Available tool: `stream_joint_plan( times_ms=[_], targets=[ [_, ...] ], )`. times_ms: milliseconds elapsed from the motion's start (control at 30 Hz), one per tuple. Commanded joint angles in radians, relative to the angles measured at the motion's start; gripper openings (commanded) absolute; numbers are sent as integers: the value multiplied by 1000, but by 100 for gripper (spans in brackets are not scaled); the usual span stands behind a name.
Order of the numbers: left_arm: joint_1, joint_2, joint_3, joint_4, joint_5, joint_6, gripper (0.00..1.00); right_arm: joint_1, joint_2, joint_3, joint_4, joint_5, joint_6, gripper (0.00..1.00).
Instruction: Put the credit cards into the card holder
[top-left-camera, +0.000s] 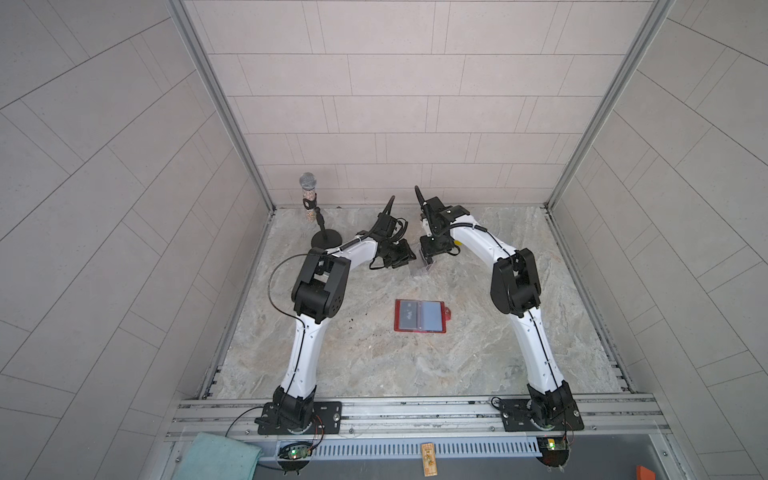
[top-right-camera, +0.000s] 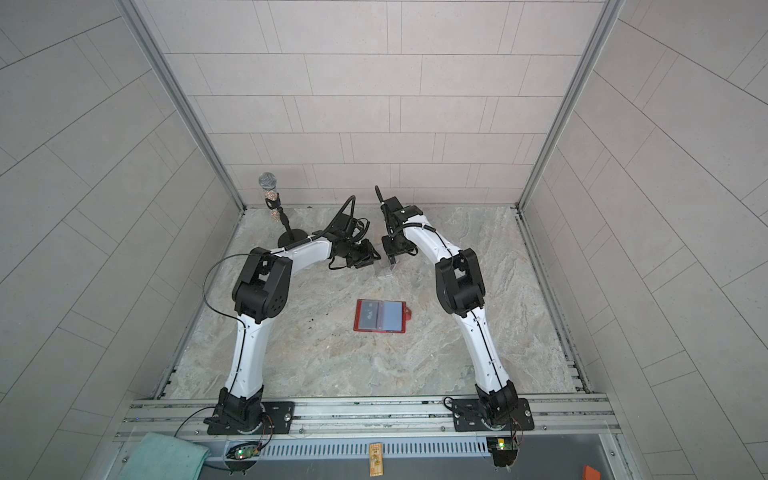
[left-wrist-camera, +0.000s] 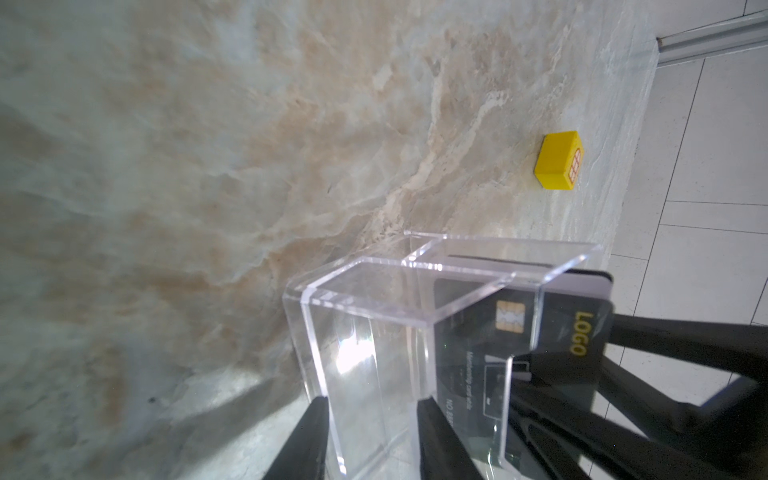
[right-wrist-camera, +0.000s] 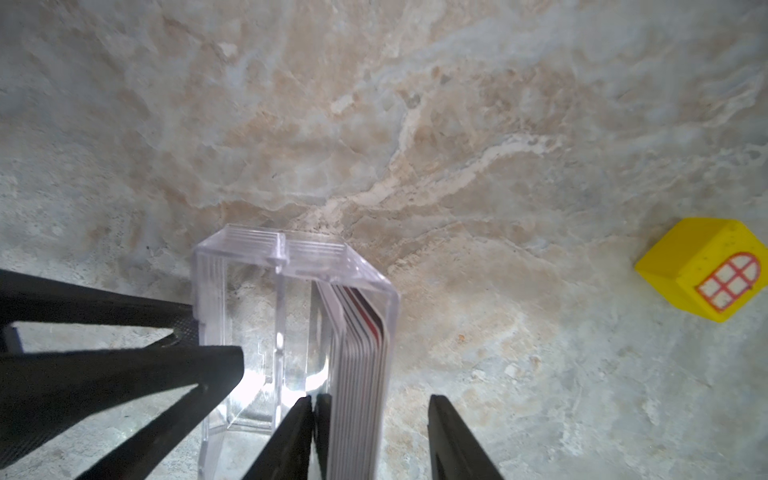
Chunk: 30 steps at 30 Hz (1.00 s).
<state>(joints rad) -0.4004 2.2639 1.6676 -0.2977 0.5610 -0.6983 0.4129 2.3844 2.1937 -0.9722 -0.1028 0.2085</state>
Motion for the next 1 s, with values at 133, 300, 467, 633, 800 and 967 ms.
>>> stream_joint_plan(
  times_ms=[133,300,467,633,800,967],
  targets=[
    [7,22,9,-90,-31,25,38,-3,-30,20,-50,103,-24,46],
    [8,22,9,-90,-30,25,38,0,-48,21,-53,115,-27,46],
    [8,22,11,-89,-28,25,38,0,-67,21,-58,130,-30,46],
    [9,25,12,-88,-26,26,38,3,-78,23,-63,136,-33,46],
    [9,25,12,-89,-24,25,38,4,-87,27,-66,138,-36,46],
    [9,28,14,-87,-23,25,38,5,-93,29,-71,130,-38,43]
  ],
)
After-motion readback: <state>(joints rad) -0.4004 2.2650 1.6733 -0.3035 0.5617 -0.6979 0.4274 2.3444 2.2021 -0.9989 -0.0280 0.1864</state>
